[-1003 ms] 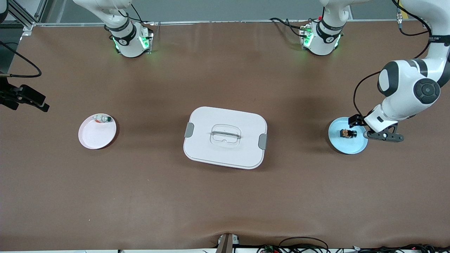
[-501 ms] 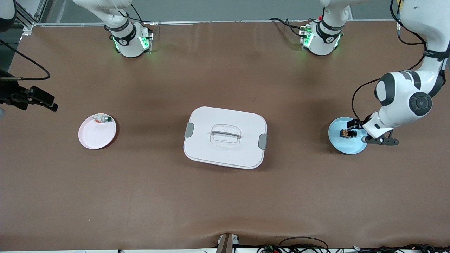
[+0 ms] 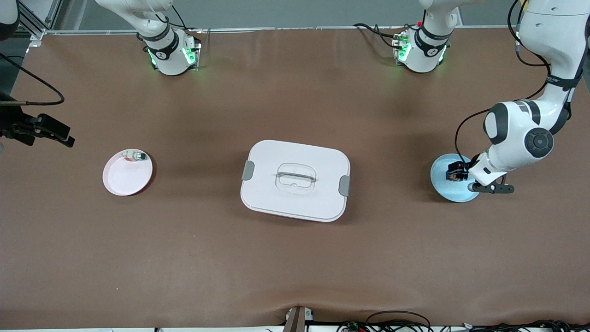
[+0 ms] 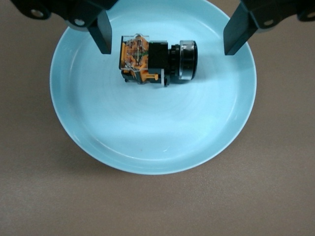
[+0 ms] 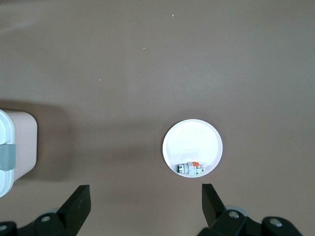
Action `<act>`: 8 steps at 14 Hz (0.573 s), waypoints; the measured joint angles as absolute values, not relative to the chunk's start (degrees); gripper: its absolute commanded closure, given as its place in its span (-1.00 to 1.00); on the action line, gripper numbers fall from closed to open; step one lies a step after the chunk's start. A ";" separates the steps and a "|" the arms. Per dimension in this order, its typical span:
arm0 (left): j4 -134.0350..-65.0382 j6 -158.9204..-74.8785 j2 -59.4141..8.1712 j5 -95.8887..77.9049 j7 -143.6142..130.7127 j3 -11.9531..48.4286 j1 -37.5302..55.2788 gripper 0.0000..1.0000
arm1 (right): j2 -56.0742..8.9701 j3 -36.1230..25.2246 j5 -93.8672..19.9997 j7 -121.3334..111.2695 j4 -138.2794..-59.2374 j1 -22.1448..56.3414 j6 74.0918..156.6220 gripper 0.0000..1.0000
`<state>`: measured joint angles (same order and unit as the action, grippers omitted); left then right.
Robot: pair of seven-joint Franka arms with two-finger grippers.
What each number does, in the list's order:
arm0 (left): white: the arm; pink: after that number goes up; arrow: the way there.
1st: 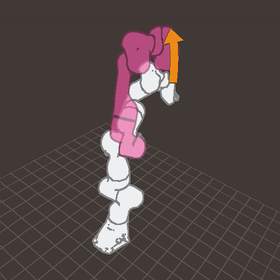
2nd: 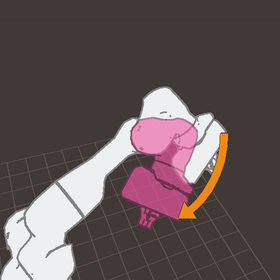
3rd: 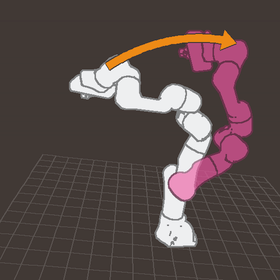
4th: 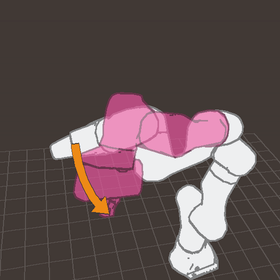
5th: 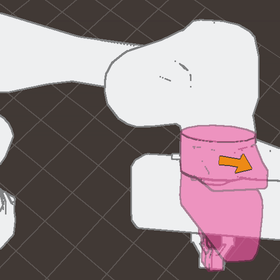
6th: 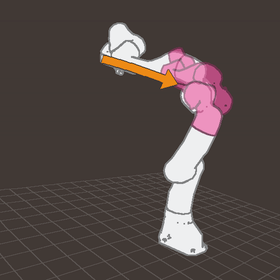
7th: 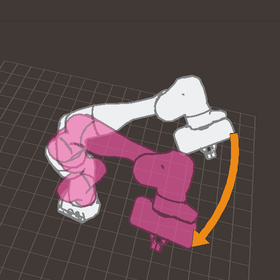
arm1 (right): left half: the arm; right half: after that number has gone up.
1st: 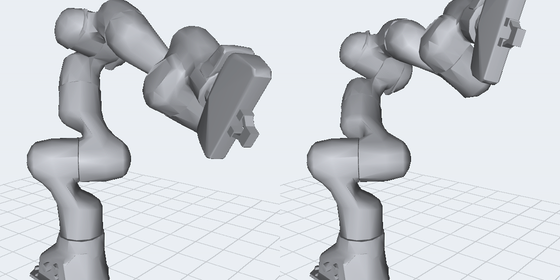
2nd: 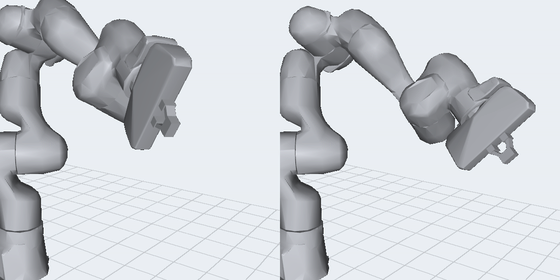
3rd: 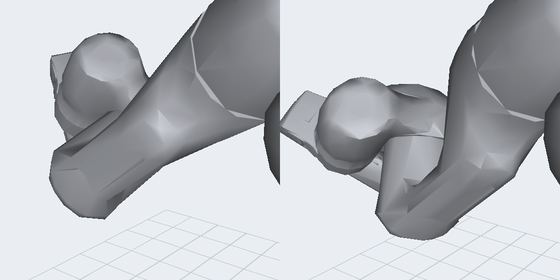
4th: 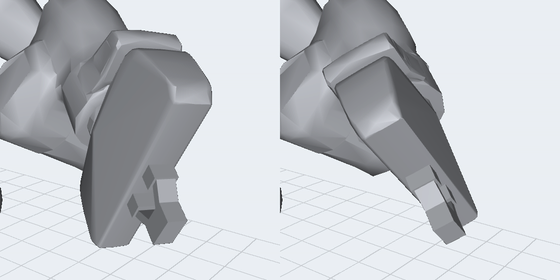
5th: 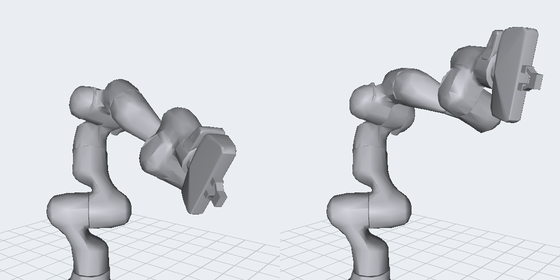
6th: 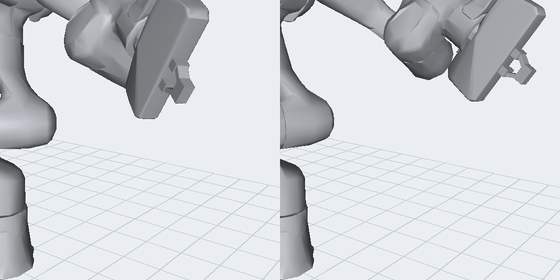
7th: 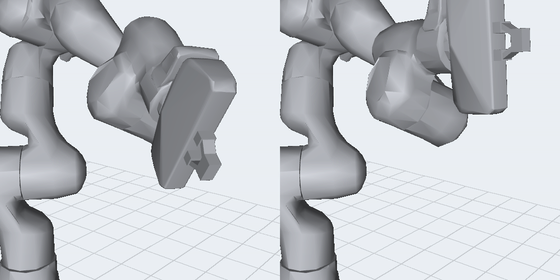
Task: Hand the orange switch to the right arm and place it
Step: 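Lower the left gripper and close it on the orange switch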
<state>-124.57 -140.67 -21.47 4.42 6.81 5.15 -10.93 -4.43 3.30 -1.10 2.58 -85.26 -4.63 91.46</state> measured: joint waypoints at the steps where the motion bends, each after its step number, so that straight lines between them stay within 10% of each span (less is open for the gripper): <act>1: -124.57 -140.98 -21.76 4.42 6.81 5.15 -10.91 -1.00 | -4.43 3.28 -1.09 2.58 -85.25 -4.63 91.46 -1.00; 8: -124.58 -143.29 -24.42 4.42 6.81 5.15 -10.65 -1.00 | -4.43 3.13 -1.05 2.58 -85.23 -4.73 91.47 -1.00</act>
